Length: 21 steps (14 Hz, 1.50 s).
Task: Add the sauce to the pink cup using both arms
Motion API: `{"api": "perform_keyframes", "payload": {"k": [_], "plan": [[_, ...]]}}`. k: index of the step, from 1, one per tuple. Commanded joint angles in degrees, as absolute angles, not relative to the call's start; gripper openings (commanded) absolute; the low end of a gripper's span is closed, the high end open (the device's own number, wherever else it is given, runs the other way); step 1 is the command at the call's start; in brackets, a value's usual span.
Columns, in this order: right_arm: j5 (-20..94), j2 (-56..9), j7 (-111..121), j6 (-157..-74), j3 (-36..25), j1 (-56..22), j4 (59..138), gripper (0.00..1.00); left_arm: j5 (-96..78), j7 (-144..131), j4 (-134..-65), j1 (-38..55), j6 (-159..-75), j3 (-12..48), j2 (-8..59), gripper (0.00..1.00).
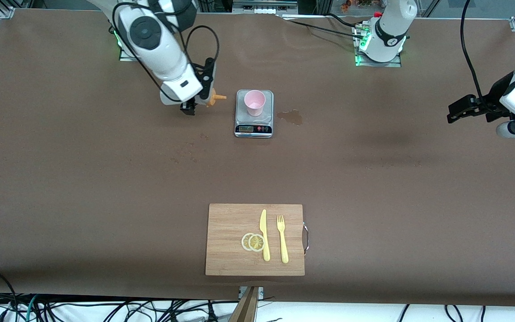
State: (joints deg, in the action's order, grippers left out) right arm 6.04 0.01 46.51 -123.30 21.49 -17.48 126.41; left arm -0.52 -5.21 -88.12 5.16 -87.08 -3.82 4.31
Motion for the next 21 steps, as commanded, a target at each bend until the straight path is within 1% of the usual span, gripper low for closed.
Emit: {"api": "perform_keyframes", "payload": {"k": [1,4,8,11,15,21], "plan": [[0.3,-1.4,36.9,-124.5,24.6,-19.1,127.1,0.0,-0.8,-4.0,-86.8,5.2,-86.0,-4.1,4.8,1.0],[-5.5,-4.5,28.2,-124.5,28.2,-19.8,126.8,0.0,-0.8,-4.0,-86.8,5.3,-86.0,-4.2,4.8,1.0],[-11.7,-7.6,21.0,-124.4,28.9,-22.3,126.2,0.0,-0.8,-4.0,-86.8,5.3,-86.0,-4.2,4.8,1.0],[-13.7,-9.5,18.0,-122.9,29.8,-23.6,124.6,0.0,-0.7,-4.0,-86.8,5.3,-86.0,-4.2,4.8,1.0],[-17.2,-12.2,15.2,-115.4,30.4,-25.5,119.5,0.0,-0.7,-4.0,-86.8,5.2,-86.0,-4.2,4.9,1.0],[-20.0,-15.0,13.6,-109.9,30.8,-27.3,114.7,0.0,-0.7,-4.0,-86.8,5.3,-86.1,-4.2,4.9,1.0]]}}
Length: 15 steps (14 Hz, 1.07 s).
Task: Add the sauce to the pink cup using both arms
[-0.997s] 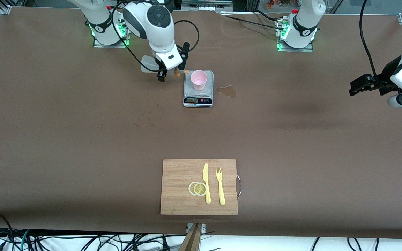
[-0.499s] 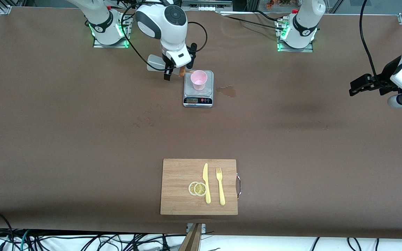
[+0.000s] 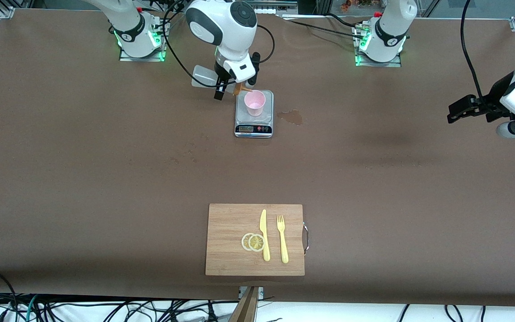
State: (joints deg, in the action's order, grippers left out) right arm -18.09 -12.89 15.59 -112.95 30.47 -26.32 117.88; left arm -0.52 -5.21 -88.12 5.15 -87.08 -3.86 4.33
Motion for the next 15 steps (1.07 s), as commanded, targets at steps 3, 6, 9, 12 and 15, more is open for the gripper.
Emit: {"api": "perform_keyframes", "payload": {"k": [3,6,9,12,15], "plan": [[-20.8,-15.8,12.7,-107.6,30.8,-28.1,113.5,0.0,-0.7,-4.0,-86.8,5.3,-86.1,-4.2,4.9,1.0],[-20.7,-15.7,13.1,-107.6,30.8,-27.9,113.0,0.0,-0.7,-4.0,-86.8,5.3,-86.1,-4.2,4.9,1.0],[-20.7,-15.4,14.7,-106.8,30.7,-27.3,111.4,0.0,-0.7,-4.0,-86.8,5.3,-86.1,-4.2,4.9,1.0],[-20.0,-15.3,16.0,-104.7,30.7,-26.7,108.6,0.0,-0.7,-4.0,-86.8,5.3,-86.1,-4.2,4.9,1.0],[-19.4,-14.6,17.4,-102.1,30.7,-26.3,106.6,0.0,-0.8,-4.0,-86.8,5.3,-86.1,-4.2,4.9,1.0]]}}
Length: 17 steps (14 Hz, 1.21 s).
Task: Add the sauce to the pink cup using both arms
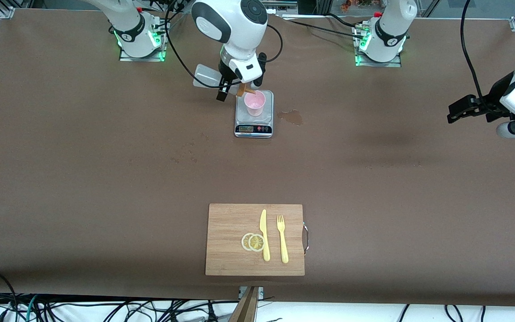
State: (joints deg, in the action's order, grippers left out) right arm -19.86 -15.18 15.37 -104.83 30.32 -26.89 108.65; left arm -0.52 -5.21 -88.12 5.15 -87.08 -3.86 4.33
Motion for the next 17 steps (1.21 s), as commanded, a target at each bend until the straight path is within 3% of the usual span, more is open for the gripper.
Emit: {"api": "perform_keyframes", "payload": {"k": [1,9,13,17], "plan": [[-18.0,-14.0,18.5,-101.7,30.6,-25.8,106.1,0.0,-0.8,-4.0,-86.8,5.3,-86.1,-4.2,4.9,1.0],[-9.5,-8.2,27.0,-100.6,30.3,-21.4,102.8,0.0,-0.7,-4.0,-86.8,5.3,-86.1,-4.2,5.0,1.0],[-2.1,-6.2,37.8,-97.6,29.8,-14.3,97.7,0.0,-0.7,-4.0,-86.8,5.3,-86.2,-4.2,5.1,1.0],[8.7,-6.6,49.9,-97.5,23.0,-8.6,93.3,0.0,-0.7,-4.0,-86.8,5.4,-86.2,-4.2,5.1,1.0]]}}
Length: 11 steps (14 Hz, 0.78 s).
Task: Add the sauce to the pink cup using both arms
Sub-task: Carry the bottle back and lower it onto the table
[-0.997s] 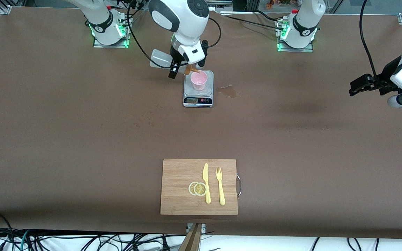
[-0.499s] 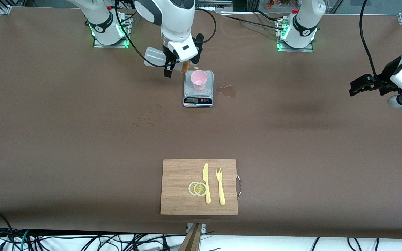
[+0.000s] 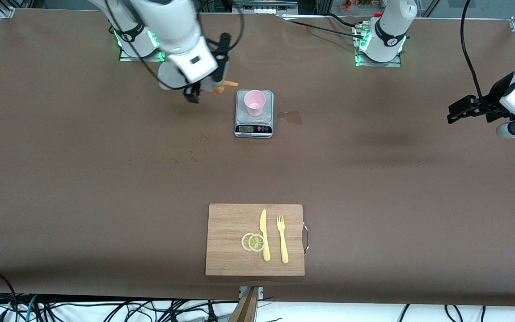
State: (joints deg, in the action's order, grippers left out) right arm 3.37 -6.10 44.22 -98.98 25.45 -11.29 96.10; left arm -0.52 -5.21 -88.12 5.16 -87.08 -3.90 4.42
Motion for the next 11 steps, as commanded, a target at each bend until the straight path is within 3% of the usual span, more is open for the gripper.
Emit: {"api": "perform_keyframes", "payload": {"k": [1,8,11], "plan": [[11.8,-6.9,53.1,-97.5,20.6,-8.0,92.3,0.0,-0.7,-4.0,-86.8,5.4,-86.2,-4.2,5.1,1.0],[31.3,-16.1,73.2,-97.1,7.0,-4.6,82.5,0.0,-0.6,-4.0,-86.8,5.6,-86.3,-4.0,5.4,1.0],[42.4,-22.8,86.0,-91.7,0.1,-3.6,77.4,0.0,-0.7,-4.0,-86.8,5.6,-86.3,-4.0,5.5,1.0]]}}
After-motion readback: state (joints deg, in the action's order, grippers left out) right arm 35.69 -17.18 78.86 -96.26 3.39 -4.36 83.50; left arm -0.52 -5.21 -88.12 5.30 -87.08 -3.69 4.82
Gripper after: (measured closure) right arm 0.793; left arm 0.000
